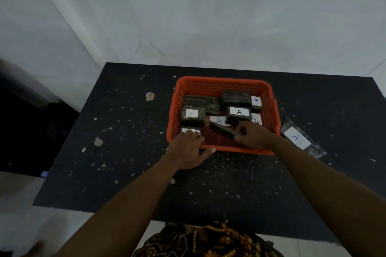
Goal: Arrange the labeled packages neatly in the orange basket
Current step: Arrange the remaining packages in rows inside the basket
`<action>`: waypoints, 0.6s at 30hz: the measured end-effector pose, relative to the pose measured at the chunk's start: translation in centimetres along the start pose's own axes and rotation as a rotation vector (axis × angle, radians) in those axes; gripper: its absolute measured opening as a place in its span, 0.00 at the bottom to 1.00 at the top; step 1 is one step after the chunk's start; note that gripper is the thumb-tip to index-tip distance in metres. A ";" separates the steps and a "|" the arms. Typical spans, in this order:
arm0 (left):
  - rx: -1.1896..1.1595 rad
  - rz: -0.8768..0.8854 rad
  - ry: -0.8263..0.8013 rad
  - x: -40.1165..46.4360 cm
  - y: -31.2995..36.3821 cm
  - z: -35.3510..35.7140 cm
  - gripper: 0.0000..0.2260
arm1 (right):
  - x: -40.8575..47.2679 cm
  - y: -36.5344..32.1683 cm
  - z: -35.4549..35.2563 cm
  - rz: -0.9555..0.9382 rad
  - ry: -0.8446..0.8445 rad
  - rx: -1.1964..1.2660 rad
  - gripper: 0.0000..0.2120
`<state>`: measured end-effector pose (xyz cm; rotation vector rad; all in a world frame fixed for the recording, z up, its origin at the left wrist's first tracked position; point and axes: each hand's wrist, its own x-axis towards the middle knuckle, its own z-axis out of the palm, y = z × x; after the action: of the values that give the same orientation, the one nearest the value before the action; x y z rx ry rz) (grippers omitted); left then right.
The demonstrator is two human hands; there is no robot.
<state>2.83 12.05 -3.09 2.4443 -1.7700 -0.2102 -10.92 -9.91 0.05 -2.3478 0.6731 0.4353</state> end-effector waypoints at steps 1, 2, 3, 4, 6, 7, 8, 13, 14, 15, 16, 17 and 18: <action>0.003 0.001 0.000 0.0 0.0 0.0 0.31 | -0.3 0.2 0.0 -0.006 0.032 0.044 0.07; 0.005 0.001 0.000 0.0 0.1 0.0 0.31 | -0.5 0.5 0.0 -0.009 0.062 0.092 0.07; 0.009 0.001 0.002 0.0 0.1 0.0 0.31 | -0.8 0.6 0.0 -0.008 0.086 0.140 0.07; 0.013 0.000 0.000 0.0 0.2 -0.1 0.31 | -1.0 0.7 0.0 -0.005 0.105 0.181 0.06; 0.021 -0.001 -0.005 -0.1 0.2 -0.1 0.31 | -1.3 0.8 0.2 -0.007 0.150 0.222 0.07; 0.025 -0.002 -0.001 -0.1 0.2 -0.1 0.31 | -1.5 0.9 0.2 -0.013 0.171 0.234 0.08; 0.028 -0.005 -0.001 -0.1 0.3 -0.2 0.30 | -1.6 1.0 0.1 -0.019 0.184 0.249 0.09; 0.033 -0.011 -0.010 -0.2 0.4 -0.4 0.29 | -1.9 1.4 -0.2 -0.037 0.215 0.287 0.19; 0.033 -0.012 -0.010 -0.2 0.4 -0.4 0.30 | -2.0 1.4 -0.3 -0.040 0.223 0.285 0.21; 0.032 -0.013 -0.013 -0.2 0.4 -0.5 0.30 | -2.0 1.4 -0.3 -0.044 0.236 0.283 0.22; 0.032 -0.014 -0.018 -0.2 0.4 -0.5 0.30 | -2.1 1.4 -0.3 -0.053 0.249 0.284 0.24; 0.034 -0.015 -0.023 -0.2 0.5 -0.5 0.30 | -2.2 1.4 -0.4 -0.062 0.258 0.290 0.25; 0.036 -0.015 -0.026 -0.2 0.5 -0.5 0.31 | -2.2 1.4 -0.4 -0.069 0.260 0.297 0.26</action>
<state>2.42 12.09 -2.50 2.4920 -1.7814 -0.2146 -13.44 -10.27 0.66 -2.1528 0.7188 -0.0052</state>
